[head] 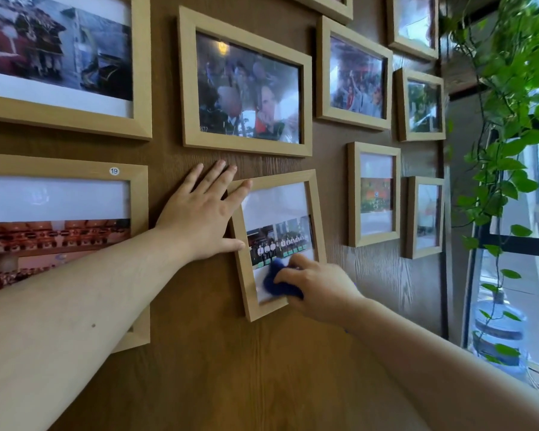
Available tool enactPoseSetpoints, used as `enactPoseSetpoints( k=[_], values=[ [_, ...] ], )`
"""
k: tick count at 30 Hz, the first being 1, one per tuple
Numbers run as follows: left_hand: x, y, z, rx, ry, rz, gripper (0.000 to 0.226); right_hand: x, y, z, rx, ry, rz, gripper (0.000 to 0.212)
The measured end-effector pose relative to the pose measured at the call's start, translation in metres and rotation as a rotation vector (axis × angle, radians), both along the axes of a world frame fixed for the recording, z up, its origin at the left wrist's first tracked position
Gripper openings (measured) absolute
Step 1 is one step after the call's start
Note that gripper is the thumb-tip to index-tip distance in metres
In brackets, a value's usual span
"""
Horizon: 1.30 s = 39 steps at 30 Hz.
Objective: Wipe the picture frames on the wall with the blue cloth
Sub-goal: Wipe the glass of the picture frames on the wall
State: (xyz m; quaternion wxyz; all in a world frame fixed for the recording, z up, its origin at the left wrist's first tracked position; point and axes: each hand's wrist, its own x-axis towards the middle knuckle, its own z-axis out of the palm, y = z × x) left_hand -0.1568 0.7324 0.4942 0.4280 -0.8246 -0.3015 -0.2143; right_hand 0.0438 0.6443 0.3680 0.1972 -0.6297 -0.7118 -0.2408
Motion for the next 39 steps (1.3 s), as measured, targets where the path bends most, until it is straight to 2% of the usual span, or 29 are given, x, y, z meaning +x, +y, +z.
enactPoseSetpoints(
  k=[3, 7, 13, 19, 24, 28, 33, 36, 39],
  values=[
    [0.001, 0.0, 0.0, 0.006, -0.001, 0.014, 0.104, -0.007, 0.002, -0.005, -0.062, -0.053, 0.067, 0.033],
    [0.002, -0.002, 0.001, -0.005, 0.003, 0.024, 0.104, 0.016, 0.001, -0.008, -0.042, -0.121, -0.049, 0.031],
    [0.003, -0.005, 0.0, -0.015, 0.014, 0.064, 0.104, 0.044, -0.014, -0.002, 0.048, -0.051, -0.279, 0.028],
    [-0.012, -0.022, 0.004, -0.026, 0.015, 0.086, 0.103, 0.022, -0.034, 0.03, 0.21, -0.038, -0.24, 0.026],
    [-0.061, -0.052, 0.012, 0.067, 0.021, 0.02, 0.097, -0.033, -0.044, 0.077, 0.389, -0.019, -0.098, 0.029],
    [-0.129, -0.072, 0.024, 0.103, -0.011, 0.055, 0.097, -0.106, -0.035, 0.108, 0.508, 0.028, 0.046, 0.033],
    [-0.223, -0.089, 0.044, 0.129, -0.072, 0.068, 0.1, -0.205, -0.021, 0.128, 0.573, 0.045, 0.236, 0.035],
    [-0.261, -0.09, 0.052, 0.136, -0.064, 0.119, 0.1, -0.244, -0.016, 0.13, 0.55, 0.03, 0.29, 0.036],
    [-0.284, -0.08, 0.054, 0.053, -0.042, 0.171, 0.102, -0.275, -0.008, 0.131, 0.537, 0.031, 0.281, 0.036]
  ],
)
